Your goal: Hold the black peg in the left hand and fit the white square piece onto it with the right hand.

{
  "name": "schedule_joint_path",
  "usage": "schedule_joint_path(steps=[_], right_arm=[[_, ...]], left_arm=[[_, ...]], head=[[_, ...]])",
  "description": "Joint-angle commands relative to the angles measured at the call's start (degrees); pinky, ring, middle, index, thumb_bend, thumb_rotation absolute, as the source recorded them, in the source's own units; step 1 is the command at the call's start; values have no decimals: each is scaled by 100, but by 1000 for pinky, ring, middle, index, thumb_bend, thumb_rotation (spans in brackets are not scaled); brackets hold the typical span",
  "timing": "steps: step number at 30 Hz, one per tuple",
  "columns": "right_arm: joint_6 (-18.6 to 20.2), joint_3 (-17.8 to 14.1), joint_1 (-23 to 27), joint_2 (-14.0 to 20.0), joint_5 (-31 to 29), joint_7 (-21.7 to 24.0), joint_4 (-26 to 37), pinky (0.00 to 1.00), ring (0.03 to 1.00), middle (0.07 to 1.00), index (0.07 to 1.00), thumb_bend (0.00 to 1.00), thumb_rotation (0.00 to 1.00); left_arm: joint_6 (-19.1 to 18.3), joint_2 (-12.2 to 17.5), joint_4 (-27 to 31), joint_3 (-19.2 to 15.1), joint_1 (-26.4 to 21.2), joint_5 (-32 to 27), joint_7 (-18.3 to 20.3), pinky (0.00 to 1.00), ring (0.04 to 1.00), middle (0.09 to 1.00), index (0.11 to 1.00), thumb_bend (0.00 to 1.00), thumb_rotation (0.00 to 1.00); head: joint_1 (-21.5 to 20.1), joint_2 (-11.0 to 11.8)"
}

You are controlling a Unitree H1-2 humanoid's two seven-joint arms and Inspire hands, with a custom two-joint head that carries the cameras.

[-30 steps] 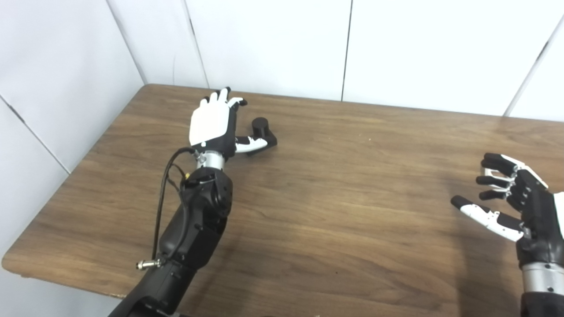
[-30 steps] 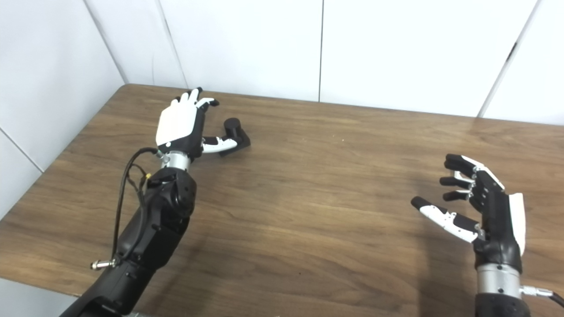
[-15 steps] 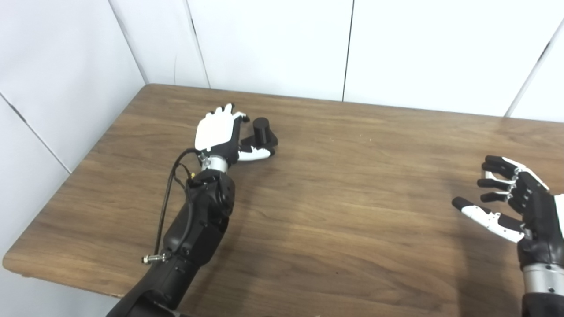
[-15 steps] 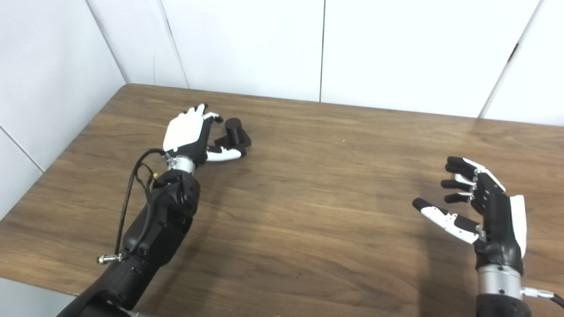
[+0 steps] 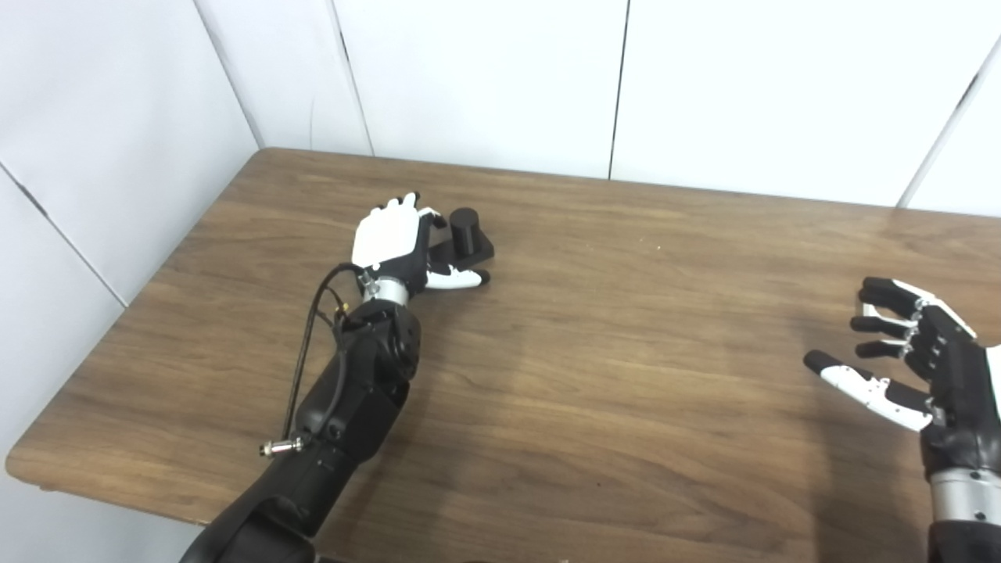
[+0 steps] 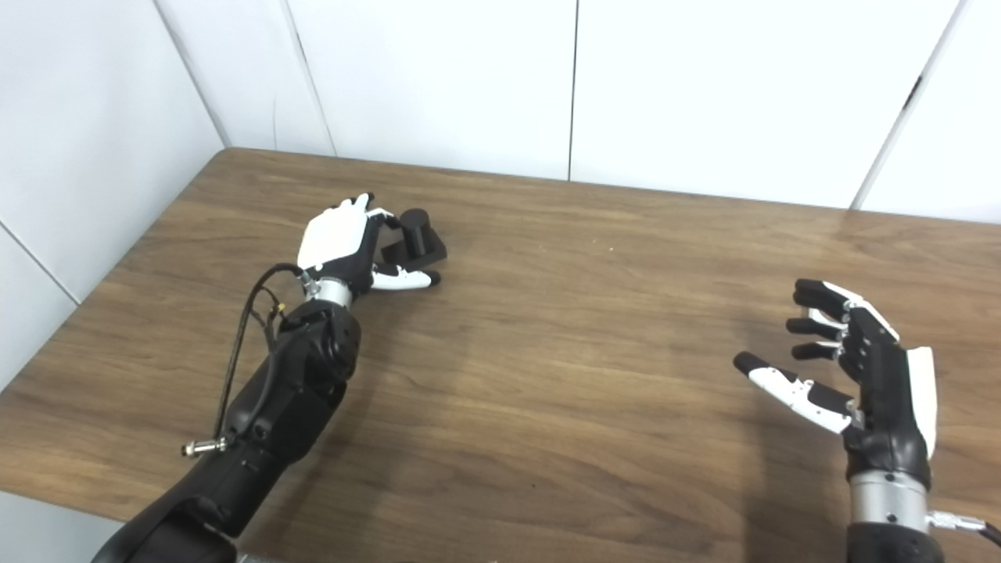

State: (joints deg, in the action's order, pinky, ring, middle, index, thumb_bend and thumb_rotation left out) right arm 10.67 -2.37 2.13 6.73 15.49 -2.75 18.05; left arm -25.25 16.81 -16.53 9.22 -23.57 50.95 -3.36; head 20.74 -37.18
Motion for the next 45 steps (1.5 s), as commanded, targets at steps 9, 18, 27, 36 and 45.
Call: schedule_joint_path(steps=[9, 18, 27, 36, 45], right_arm=[[-91, -26, 60, -20, 39, -58, 302, 519, 645, 737, 728, 656, 0], [5, -56, 83, -12, 45, -46, 324, 534, 649, 742, 728, 644, 0], [19, -61, 100, -12, 62, -53, 319, 538, 649, 740, 729, 636, 0], [-51, -69, 124, -20, 15, -57, 280, 523, 643, 744, 724, 632, 0], [-52, -54, 108, -9, 79, -77, 252, 526, 639, 731, 719, 634, 0]], left_arm=[[172, 172, -190, 29, -206, -348, -245, 1000, 1000, 952, 597, 696, 383], [122, 232, -83, 129, -184, -431, -279, 1000, 967, 894, 526, 648, 295], [130, 267, -30, 160, -174, -531, -250, 1000, 956, 878, 510, 675, 279], [324, 391, 193, 303, -70, -673, 24, 1000, 961, 886, 490, 534, 108], [714, 514, 551, 367, 104, -1032, 310, 1000, 999, 920, 489, 523, 73]], head=[[20, -42], [25, -76], [12, -102], [-42, -115], [-25, -114]])
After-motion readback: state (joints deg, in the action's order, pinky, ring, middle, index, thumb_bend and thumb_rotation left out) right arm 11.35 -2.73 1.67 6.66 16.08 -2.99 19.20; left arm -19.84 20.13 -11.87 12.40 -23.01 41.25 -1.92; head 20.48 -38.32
